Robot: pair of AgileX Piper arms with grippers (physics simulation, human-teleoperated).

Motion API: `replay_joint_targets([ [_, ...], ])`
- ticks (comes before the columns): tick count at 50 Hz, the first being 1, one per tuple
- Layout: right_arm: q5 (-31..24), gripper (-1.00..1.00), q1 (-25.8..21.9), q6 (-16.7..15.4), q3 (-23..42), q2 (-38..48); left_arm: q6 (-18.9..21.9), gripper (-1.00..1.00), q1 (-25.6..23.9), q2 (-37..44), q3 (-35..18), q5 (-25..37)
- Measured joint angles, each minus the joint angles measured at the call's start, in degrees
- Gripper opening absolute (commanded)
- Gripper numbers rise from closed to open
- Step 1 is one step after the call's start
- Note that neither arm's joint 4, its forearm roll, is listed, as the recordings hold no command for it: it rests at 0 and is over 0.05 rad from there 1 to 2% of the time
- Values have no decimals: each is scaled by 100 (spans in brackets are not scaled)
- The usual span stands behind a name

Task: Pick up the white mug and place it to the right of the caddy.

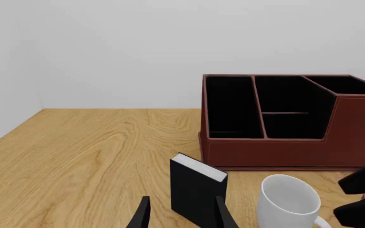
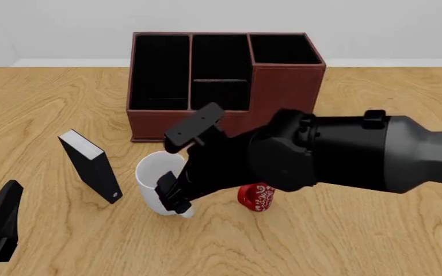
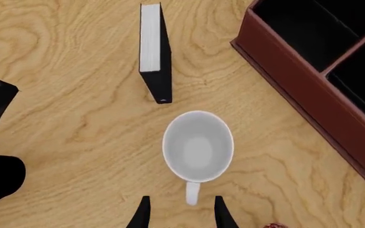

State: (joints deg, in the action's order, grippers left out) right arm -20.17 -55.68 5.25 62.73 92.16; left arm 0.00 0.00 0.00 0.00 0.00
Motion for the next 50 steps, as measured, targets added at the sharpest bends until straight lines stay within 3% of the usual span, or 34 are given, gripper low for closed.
replay_joint_targets([
  [23,235,100,385,-44,-405,-29,0,100,0,0,0,0],
  [50,339,100,240,168,-276,314,0,100,0,0,0,0],
])
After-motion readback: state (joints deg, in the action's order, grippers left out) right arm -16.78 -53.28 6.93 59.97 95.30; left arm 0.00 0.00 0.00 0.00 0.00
